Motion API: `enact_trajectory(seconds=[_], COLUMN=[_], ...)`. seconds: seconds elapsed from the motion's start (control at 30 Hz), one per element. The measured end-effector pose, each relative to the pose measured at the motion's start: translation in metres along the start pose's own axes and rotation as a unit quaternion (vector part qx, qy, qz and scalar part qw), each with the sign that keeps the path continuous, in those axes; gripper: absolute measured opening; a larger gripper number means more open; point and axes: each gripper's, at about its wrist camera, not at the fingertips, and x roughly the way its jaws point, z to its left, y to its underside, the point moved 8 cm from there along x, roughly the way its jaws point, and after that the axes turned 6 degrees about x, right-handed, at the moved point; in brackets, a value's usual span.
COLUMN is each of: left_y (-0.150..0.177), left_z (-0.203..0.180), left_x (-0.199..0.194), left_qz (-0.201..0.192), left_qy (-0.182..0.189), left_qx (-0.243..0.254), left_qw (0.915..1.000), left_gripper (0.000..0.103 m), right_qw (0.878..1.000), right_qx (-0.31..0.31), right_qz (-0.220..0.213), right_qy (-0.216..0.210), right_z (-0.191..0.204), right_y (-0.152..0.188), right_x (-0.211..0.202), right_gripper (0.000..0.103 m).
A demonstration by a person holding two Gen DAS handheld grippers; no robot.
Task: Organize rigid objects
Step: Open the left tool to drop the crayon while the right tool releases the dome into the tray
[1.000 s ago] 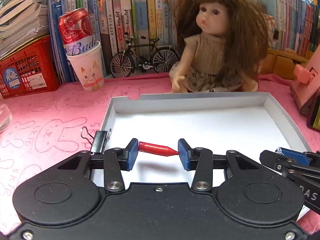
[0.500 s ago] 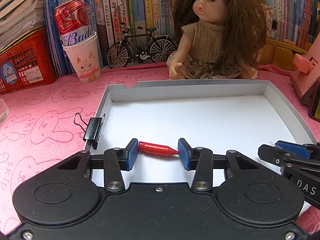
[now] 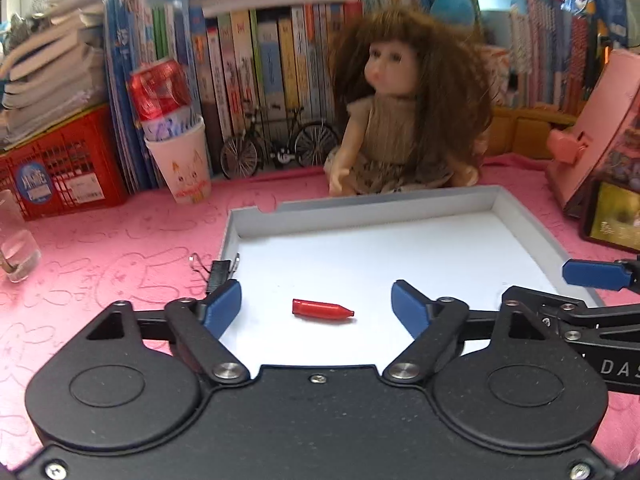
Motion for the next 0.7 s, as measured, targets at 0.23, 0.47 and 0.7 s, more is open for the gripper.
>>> enact_trajectory(seconds=[0.23, 0.47, 0.7], left_y=[0.014, 0.038, 0.059], left_z=[0.0, 0.0, -0.003], left_x=[-0.035, -0.077, -0.117], left_qz=[-0.003, -0.025, -0.05], left_qy=[0.012, 0.026, 0.05], left_qx=[-0.018, -0.023, -0.038], left_qw=[0.9998, 0.9991, 0.9968], left_gripper=[0.086, 0.087, 0.088], right_qw=[0.999, 0.999, 0.997], right_qx=[-0.02, -0.016, -0.015], right_qz=[-0.025, -0.048, -0.063], right_qy=[0.001, -0.01, -0.029], right_z=[0.003, 0.003, 0.005], right_y=[0.004, 0.012, 0.031], right_x=[-0.035, -0.07, -0.1], right_gripper=[0.087, 0.09, 0.093])
